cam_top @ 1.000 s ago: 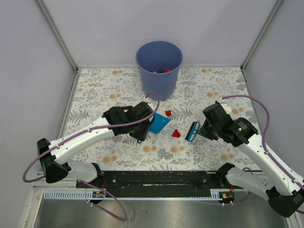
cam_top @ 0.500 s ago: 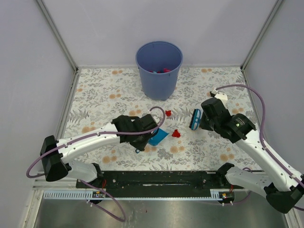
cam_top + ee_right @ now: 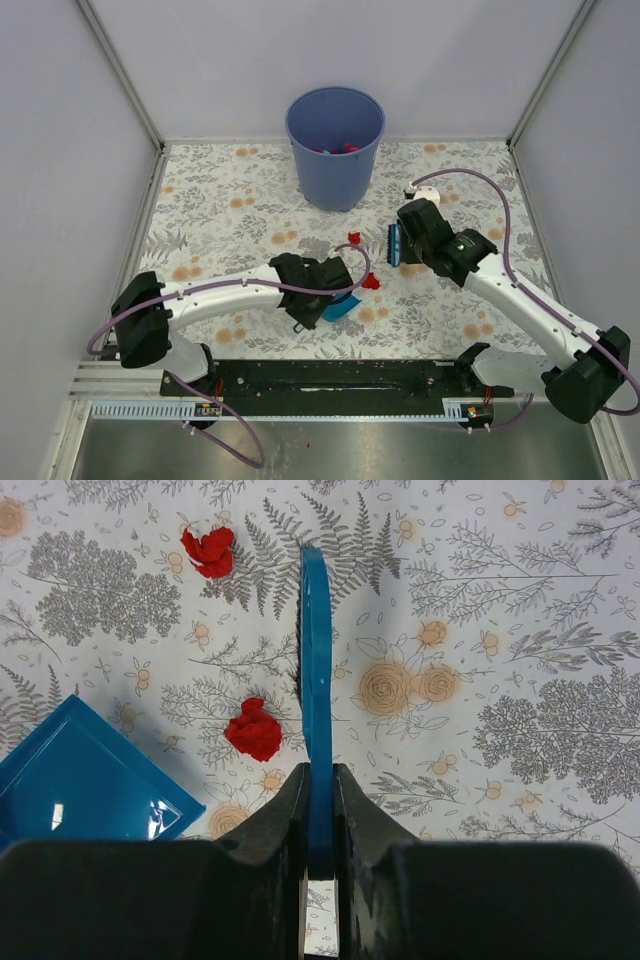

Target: Sweep away the paper scraps from the table

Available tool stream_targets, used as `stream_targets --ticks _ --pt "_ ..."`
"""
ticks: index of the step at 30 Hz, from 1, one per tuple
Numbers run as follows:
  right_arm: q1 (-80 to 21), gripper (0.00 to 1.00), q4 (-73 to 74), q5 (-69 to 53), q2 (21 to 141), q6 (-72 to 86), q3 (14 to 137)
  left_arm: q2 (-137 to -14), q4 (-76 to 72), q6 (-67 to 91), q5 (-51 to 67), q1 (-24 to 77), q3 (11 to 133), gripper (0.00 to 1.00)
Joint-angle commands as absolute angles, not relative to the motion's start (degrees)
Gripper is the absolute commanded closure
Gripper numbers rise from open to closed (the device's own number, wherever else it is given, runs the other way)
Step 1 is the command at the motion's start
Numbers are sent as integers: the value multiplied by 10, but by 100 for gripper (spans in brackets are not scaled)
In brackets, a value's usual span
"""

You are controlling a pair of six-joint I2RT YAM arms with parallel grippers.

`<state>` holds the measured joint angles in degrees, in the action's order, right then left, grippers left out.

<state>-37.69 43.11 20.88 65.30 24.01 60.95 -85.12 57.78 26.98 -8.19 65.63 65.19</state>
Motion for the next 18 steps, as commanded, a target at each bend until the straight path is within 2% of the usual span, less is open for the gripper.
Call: stream_targets --ticks 1,18 --pt "-374 100 378 178 671 211 593 -874 548 251 -81 661 656 100" --pt "-376 100 324 88 725 219 544 -942 535 228 -79 666 692 100"
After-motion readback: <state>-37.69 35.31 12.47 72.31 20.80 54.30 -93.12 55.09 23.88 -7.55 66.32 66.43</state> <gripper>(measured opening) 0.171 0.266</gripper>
